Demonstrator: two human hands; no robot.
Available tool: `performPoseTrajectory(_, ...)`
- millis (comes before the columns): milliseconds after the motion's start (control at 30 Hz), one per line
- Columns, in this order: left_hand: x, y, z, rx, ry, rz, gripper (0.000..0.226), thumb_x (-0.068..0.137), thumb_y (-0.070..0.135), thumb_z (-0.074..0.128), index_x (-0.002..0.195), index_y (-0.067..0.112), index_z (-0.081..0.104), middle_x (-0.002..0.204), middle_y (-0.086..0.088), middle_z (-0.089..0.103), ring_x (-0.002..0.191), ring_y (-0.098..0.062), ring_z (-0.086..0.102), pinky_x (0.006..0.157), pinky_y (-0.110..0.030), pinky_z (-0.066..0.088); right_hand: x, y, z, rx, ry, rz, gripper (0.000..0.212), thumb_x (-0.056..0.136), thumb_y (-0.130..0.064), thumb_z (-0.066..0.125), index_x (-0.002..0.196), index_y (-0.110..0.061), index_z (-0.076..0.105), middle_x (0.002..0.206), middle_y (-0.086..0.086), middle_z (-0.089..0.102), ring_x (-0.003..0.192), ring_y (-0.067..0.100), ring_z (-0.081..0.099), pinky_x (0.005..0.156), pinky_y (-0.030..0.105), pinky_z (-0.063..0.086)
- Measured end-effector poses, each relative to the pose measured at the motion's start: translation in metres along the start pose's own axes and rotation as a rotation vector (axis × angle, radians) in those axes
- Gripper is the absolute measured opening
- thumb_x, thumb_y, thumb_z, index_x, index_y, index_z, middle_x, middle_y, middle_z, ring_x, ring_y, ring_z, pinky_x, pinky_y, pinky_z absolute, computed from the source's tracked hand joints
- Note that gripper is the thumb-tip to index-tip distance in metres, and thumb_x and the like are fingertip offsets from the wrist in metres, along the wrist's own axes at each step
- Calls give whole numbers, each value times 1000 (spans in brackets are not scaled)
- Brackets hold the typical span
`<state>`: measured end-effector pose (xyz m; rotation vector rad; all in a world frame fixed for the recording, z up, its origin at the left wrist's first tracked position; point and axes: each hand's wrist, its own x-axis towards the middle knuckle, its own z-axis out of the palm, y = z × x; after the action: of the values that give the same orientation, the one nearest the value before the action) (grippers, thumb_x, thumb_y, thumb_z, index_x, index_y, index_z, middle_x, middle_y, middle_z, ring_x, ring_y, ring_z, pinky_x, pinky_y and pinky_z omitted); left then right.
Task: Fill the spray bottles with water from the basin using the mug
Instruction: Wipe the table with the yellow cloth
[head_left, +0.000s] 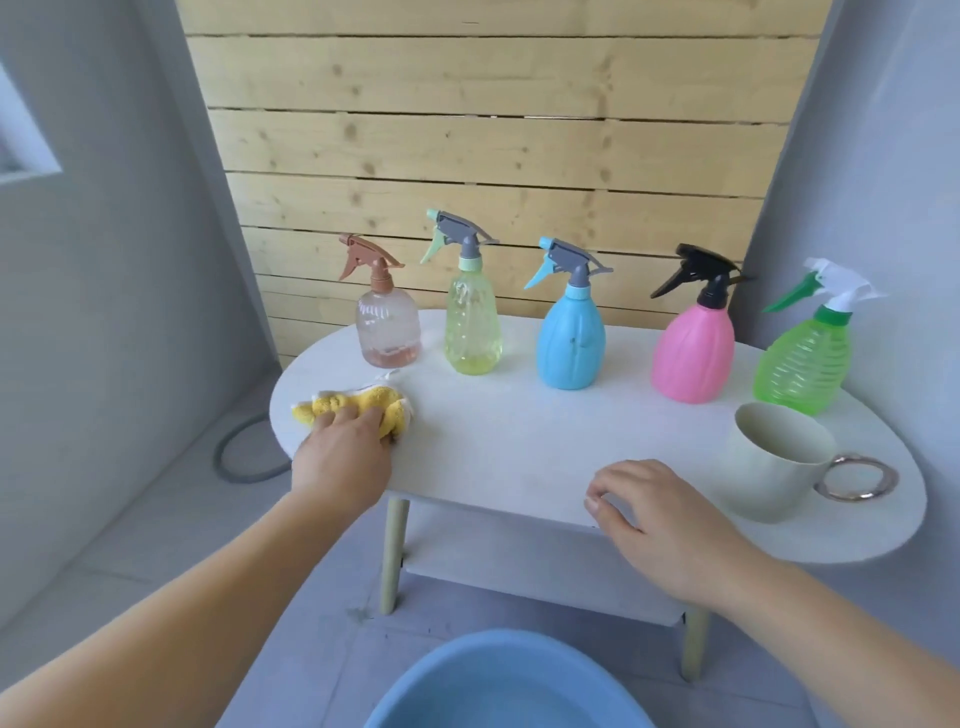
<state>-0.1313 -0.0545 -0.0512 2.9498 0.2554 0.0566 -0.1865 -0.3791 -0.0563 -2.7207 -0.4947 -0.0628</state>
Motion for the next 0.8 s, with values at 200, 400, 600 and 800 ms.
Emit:
performPoseTrajectory(200,18,-30,-7,-24,52,-192,50,105,51,36,136,13,43,139,-13,57,134,-39,40,103,-48,38,5,1,6,-50,55,-26,26,96,-44,42,92,-29,63,99,-18,57,99,12,51,89,30,43)
performPoseTrajectory(400,18,-18,-4,-146,22,-164,60,96,57,47,137,14,45,143,-10,51,140,-38,30,114,-48,29,5,-2,10,-86,80,-3,24,96,-42,47,97,-28,66,105,-16,57,100,13,52,91,32,44)
performPoseTrajectory(600,19,-15,-6,-238,56,-128,48,98,42,52,139,18,54,136,-11,59,129,-39,37,104,-44,37,4,-2,11,-83,78,7,21,97,-41,48,99,-29,66,106,-17,56,102,12,51,93,32,43)
performPoseTrajectory(800,5,-19,2,-211,91,-66,59,98,55,51,154,35,46,155,-2,47,142,-38,30,116,-47,31,4,-3,9,-92,70,12,19,98,-39,49,100,-29,66,108,-17,55,104,12,50,94,31,42)
